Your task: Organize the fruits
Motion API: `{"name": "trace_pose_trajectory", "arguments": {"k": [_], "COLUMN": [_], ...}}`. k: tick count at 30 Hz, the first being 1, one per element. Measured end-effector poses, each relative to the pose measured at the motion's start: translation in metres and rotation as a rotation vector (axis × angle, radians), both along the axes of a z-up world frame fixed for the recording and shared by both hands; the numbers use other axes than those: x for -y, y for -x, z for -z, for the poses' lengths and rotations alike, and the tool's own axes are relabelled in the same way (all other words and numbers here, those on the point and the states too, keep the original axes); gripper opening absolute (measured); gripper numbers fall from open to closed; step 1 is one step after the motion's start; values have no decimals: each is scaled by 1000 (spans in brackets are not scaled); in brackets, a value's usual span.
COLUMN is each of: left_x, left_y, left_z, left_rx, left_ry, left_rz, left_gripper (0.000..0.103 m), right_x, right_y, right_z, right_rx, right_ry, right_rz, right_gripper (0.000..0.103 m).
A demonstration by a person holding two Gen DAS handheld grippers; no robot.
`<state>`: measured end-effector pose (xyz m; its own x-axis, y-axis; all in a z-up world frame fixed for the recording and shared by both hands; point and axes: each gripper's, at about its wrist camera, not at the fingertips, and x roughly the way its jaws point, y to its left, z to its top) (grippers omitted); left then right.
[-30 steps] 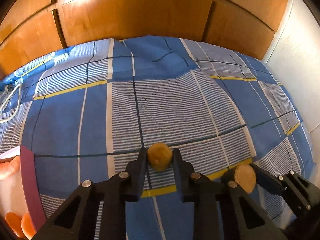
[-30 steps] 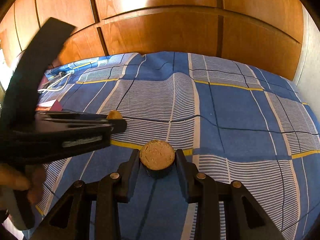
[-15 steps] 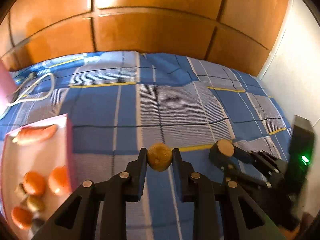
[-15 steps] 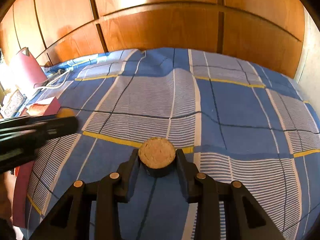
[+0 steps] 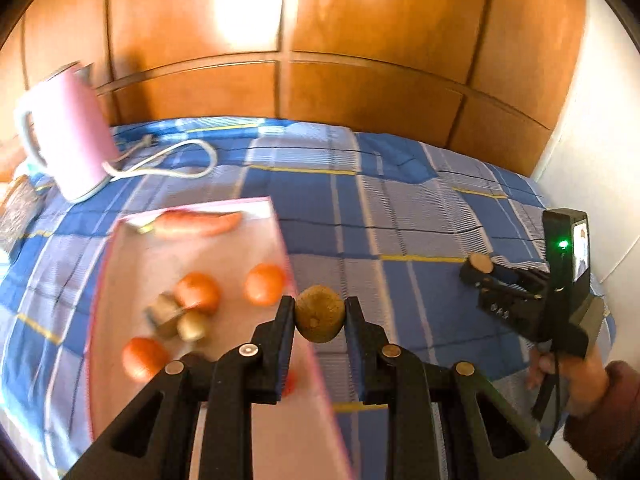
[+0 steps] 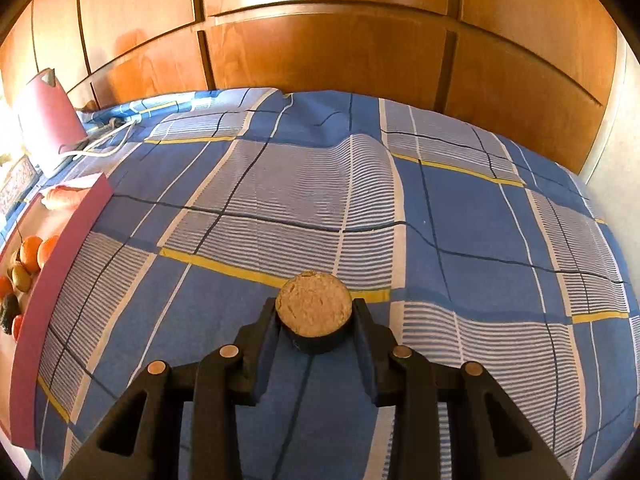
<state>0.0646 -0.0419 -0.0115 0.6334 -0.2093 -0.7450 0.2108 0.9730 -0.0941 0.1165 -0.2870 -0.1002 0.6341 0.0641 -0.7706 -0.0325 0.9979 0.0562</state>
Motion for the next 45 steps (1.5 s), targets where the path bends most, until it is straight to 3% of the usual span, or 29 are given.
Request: {"name": "trace_pose_trajectory", "arguments": {"k": [8,9,13,17,19,26,28,37,45], "left_x": [-56,-60,-80,-92,-102,-127,-132,-135,-127], "left_y": [25,28,38,44,46,50,52,58,66], "left_z": [12,14,18,17,18,18,16,9,0], "left_rx": [-18,-22,-13,-3,-2,-15,-6,33,83], "left_ry": [-4,-1,15,34,55,78,77,55,20], "left_rz": [-125,-143,-219,-260,-291,-386,-407,-433,-439], "left_gripper": [25,28,63,66,72,74,80,85,92], "right_x": [-33,-41,-69,-98,-116,-180,-197,-216,-207], "right_y": [15,17,21,26,30,28,27,45,74], "right_z": [-14,-17,-27,-37,-44,-58,-57,-57,-60], "right_rx": [18,23,29,31,34,-5,-17,-2,66], "right_ry": [-18,-23,-44,-80,-103,-177,-172,-132,-82], "right_rz": [-68,-89,-159,-241,-297,-473,-504,-528,-452], "right_gripper": [35,35,35,35,35,36,36,40,41]}}
